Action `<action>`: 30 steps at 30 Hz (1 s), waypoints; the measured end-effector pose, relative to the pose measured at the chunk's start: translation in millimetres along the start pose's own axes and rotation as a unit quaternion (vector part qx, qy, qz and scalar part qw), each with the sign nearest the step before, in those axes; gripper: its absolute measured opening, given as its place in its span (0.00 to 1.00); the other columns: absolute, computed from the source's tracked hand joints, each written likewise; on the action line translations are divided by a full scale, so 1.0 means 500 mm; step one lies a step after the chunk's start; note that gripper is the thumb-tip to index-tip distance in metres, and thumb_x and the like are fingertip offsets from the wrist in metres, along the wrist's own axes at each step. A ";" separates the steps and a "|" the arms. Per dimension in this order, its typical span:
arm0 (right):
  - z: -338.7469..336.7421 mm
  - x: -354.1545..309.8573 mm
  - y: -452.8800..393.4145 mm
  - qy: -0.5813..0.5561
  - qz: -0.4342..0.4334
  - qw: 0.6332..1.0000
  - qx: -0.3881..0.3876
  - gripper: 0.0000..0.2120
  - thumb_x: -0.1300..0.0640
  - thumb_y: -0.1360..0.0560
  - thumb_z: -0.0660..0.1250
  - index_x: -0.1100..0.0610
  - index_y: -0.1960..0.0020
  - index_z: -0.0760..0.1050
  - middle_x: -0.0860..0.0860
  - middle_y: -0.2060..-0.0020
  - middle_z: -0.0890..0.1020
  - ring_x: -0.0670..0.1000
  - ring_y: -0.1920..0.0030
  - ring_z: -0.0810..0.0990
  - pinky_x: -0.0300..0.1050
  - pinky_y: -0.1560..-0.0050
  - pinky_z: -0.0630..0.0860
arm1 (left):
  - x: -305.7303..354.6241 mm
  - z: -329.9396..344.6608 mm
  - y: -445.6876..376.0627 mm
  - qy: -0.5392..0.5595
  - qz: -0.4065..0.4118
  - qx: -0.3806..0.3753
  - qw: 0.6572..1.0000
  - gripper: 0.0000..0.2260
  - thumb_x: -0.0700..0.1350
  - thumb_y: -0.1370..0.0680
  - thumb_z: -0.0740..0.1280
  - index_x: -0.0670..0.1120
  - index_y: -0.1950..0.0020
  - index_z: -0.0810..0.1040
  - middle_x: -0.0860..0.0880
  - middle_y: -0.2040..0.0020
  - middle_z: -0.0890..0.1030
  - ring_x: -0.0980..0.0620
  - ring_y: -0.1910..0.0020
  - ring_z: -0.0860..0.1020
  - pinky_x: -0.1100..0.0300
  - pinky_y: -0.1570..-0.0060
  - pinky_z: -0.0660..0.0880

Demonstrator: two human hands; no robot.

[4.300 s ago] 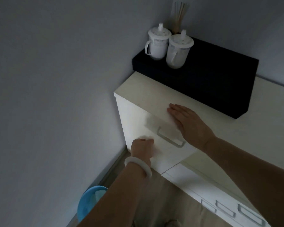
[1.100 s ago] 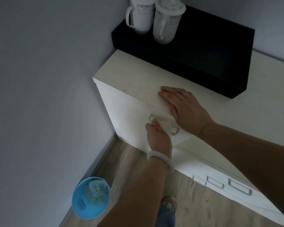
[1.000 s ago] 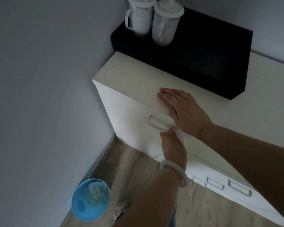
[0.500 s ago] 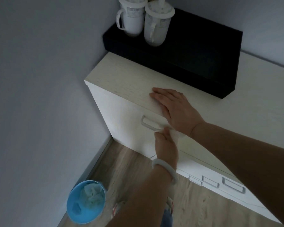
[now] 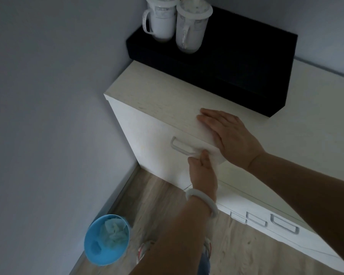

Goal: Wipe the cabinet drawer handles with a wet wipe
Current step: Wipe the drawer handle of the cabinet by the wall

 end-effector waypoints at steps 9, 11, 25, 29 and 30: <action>-0.013 -0.002 0.003 -0.005 -0.009 1.000 0.012 0.23 0.56 0.20 0.52 0.51 0.25 0.62 0.47 0.26 0.64 0.49 0.27 0.63 0.47 0.27 0.58 | 0.018 -0.049 -0.028 0.029 0.018 -0.103 0.994 0.08 0.45 0.19 0.62 0.41 0.54 0.71 0.49 0.65 0.71 0.55 0.71 0.69 0.64 0.76 0.65; -0.012 -0.002 0.003 -0.002 -0.010 1.000 0.013 0.23 0.55 0.20 0.52 0.51 0.25 0.62 0.47 0.26 0.64 0.49 0.27 0.62 0.46 0.26 0.56 | 0.022 -0.064 -0.034 0.021 0.026 -0.098 0.995 0.11 0.47 0.19 0.63 0.38 0.49 0.73 0.47 0.61 0.74 0.53 0.66 0.71 0.61 0.73 0.68; -0.013 0.000 0.007 -0.001 -0.004 1.000 0.012 0.24 0.55 0.21 0.51 0.51 0.25 0.62 0.47 0.26 0.64 0.48 0.27 0.62 0.45 0.26 0.55 | -0.007 -0.017 0.010 0.145 -0.035 -0.049 0.988 0.10 0.44 0.21 0.66 0.36 0.49 0.74 0.45 0.61 0.73 0.52 0.66 0.70 0.64 0.73 0.68; -0.012 0.000 0.006 0.000 -0.003 1.000 0.016 0.24 0.55 0.20 0.51 0.51 0.25 0.62 0.47 0.26 0.64 0.49 0.27 0.62 0.45 0.26 0.54 | 0.009 -0.035 -0.001 0.176 -0.018 -0.125 0.976 0.09 0.42 0.20 0.65 0.44 0.59 0.74 0.51 0.69 0.73 0.56 0.72 0.69 0.64 0.73 0.65; -0.012 0.000 0.006 0.001 -0.004 1.000 0.017 0.24 0.55 0.20 0.51 0.51 0.25 0.62 0.47 0.26 0.64 0.49 0.27 0.62 0.45 0.26 0.54 | 0.014 -0.031 0.001 0.187 -0.015 -0.144 0.972 0.11 0.42 0.19 0.63 0.45 0.61 0.73 0.54 0.71 0.72 0.57 0.74 0.68 0.65 0.75 0.65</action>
Point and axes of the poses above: each hand's wrist, its own y-axis away from the middle knuckle, its own z-axis out of the palm, x = y × z, the point moved 10 cm from there along -y, towards the middle knuckle
